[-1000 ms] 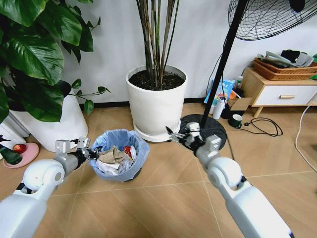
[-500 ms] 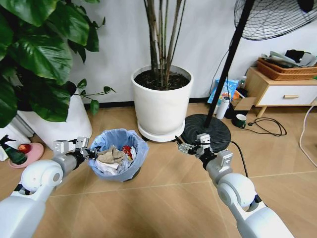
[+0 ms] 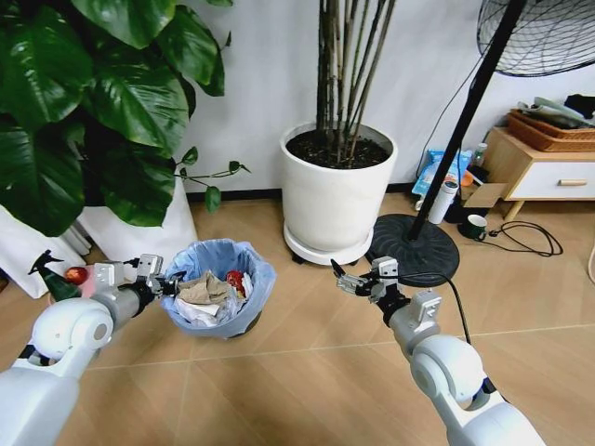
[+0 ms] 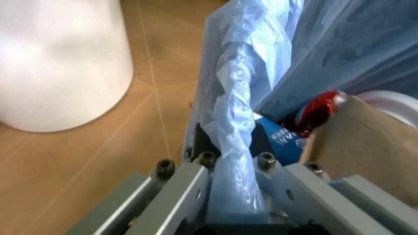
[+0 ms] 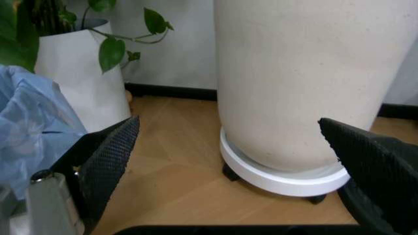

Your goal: Pick up the trash bin and place the garbage on the floor into it.

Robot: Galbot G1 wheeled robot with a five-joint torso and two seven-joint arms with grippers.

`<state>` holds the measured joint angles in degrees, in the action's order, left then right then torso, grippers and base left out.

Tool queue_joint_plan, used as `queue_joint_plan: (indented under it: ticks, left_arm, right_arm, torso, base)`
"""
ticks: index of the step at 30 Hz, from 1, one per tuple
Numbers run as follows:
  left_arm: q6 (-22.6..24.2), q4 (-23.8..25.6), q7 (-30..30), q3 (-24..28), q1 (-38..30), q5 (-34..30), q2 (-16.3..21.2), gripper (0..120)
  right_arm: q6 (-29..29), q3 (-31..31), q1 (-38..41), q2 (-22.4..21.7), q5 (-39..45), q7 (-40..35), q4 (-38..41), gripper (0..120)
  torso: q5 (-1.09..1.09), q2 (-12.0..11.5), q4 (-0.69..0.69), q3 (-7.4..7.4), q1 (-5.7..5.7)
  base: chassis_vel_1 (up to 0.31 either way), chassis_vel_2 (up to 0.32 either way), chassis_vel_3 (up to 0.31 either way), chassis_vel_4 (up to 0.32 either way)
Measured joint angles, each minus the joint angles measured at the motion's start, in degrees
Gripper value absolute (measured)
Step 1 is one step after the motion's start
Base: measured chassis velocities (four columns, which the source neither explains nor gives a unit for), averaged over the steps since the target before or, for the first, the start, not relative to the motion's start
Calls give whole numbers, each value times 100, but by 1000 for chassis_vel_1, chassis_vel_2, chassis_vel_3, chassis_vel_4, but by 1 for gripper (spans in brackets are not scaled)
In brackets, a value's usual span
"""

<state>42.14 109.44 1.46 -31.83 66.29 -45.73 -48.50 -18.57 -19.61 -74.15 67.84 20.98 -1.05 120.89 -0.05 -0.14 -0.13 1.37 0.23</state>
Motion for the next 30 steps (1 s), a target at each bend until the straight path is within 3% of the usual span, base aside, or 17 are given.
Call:
queue_joint_plan:
  ticks: [17,19,30]
  left_arm:
    - [0,60,-8,-95,78,12,-25,0]
    - [0,61,37,-233,169,25,-38,0]
    - [0,129,83,-385,309,29,-21,0]
  right_arm:
    - [-15,-388,-365,177,-168,12,201,100]
    - [0,-895,-822,275,-364,38,331,100]
    - [116,-1318,-1507,539,-746,-167,484,100]
  torso:
    - [-1,0,2,0,0]
    - [-1,0,2,0,0]
    - [1,0,-1,0,0]
  base:
    - [168,179,-170,-171]
    - [81,78,-50,-84]
    - [-14,-26,15,16]
